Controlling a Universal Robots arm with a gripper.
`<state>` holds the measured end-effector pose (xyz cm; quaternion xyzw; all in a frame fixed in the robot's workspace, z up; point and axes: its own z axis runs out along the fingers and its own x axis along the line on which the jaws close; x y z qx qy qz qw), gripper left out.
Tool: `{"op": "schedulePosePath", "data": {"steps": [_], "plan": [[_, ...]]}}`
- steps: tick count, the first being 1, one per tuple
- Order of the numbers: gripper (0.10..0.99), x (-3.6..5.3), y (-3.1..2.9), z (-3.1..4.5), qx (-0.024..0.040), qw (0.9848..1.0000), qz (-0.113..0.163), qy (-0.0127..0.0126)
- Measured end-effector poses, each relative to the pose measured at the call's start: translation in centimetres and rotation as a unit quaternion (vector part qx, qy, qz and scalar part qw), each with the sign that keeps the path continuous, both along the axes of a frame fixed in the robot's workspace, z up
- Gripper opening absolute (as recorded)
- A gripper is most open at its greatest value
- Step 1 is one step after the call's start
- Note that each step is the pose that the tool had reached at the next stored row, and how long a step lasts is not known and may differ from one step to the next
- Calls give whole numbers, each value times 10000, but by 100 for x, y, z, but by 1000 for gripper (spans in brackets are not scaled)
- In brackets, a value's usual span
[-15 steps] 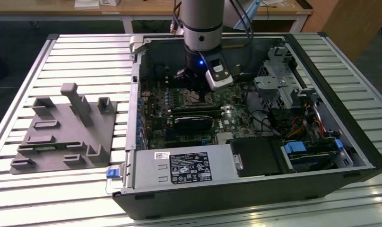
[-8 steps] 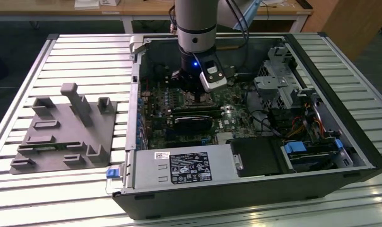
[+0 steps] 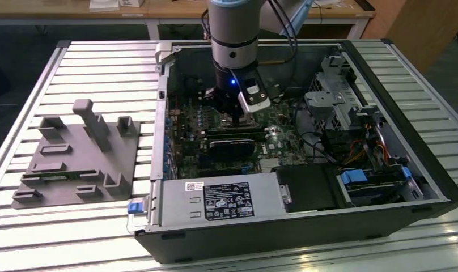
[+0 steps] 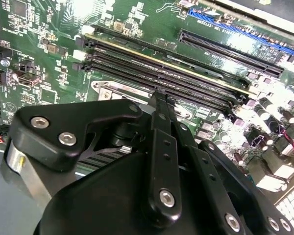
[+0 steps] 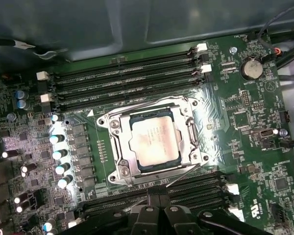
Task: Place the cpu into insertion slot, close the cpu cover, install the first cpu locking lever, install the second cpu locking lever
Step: 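Install the second cpu locking lever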
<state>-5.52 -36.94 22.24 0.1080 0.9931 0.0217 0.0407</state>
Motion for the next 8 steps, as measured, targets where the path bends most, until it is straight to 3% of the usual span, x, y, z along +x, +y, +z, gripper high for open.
{"op": "schedulePosePath", "data": {"steps": [8], "plan": [[106,-10,-42,-47,134,9999,0,0]]}}
